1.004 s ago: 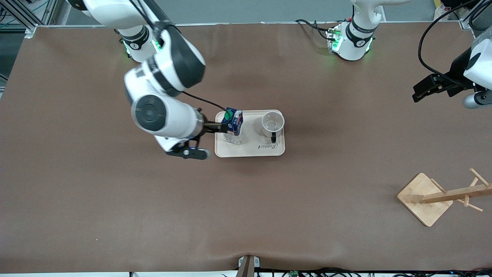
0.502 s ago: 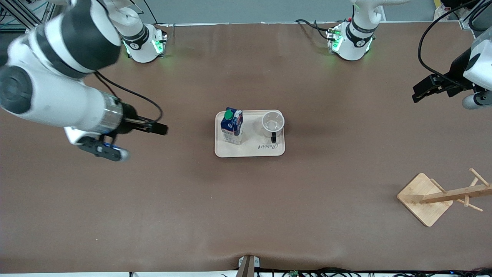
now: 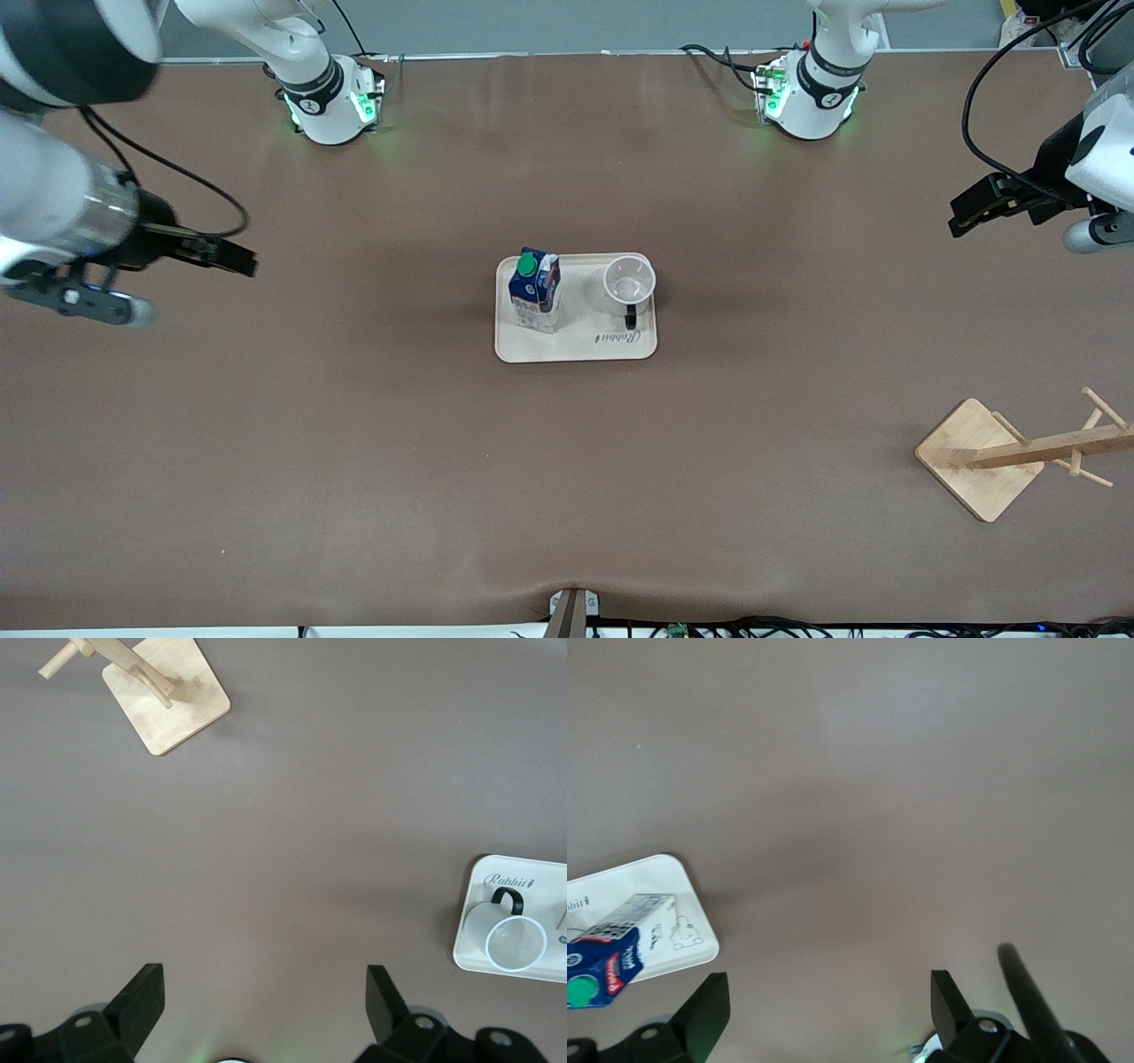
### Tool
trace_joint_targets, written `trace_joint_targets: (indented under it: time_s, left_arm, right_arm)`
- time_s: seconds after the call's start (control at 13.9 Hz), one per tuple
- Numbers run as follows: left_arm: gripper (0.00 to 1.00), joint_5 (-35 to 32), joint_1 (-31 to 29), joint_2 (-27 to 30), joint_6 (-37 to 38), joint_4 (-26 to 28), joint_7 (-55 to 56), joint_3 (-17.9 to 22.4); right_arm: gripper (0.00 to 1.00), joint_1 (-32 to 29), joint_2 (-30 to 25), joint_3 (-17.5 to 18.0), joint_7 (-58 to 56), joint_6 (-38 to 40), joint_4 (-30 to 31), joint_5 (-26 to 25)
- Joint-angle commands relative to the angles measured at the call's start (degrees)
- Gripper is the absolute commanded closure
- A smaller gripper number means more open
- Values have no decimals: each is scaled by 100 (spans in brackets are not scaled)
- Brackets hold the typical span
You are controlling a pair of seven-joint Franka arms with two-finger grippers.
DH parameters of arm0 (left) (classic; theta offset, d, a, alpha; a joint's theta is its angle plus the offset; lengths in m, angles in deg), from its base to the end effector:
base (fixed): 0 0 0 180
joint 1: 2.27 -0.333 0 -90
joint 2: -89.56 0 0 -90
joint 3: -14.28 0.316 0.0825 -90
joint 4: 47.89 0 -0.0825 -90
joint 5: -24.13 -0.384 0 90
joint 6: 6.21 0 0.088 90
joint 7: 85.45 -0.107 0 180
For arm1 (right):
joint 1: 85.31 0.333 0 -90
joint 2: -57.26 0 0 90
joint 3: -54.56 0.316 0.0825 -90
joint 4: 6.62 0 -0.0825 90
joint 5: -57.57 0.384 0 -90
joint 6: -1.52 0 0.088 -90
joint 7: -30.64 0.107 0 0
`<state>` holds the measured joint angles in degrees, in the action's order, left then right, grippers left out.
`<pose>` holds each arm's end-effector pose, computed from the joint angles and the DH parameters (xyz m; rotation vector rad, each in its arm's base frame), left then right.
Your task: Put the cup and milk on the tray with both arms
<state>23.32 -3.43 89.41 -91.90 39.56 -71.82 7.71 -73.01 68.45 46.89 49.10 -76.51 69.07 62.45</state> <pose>0.5456 -0.0500 0.6374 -3.1140 -0.2250 0.0477 0.5877 0.0668 0.6121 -3.0844 0.3556 0.2512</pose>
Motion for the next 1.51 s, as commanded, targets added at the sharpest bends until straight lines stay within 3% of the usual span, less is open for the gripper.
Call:
trace_joint_targets:
  time_s: [0.0,0.14,0.5,1.43]
  left_arm:
    - [0,38,1,-46,17,-44,17,-3]
    - [0,55,-7,-55,8,-53,17,-3]
    - [0,20,1,-64,0,-53,52,-3]
    - [0,55,10,-126,0,-211,87,-3]
  right_arm:
    - [0,-455,-1011,99,-1278,-764,1304,-101]
    - [0,-693,-1215,99,-1845,-908,1536,-154]
    - [0,-746,-1110,125,-1847,-899,1220,-610]
    - [0,-738,-1128,143,-1829,-819,1229,-576]
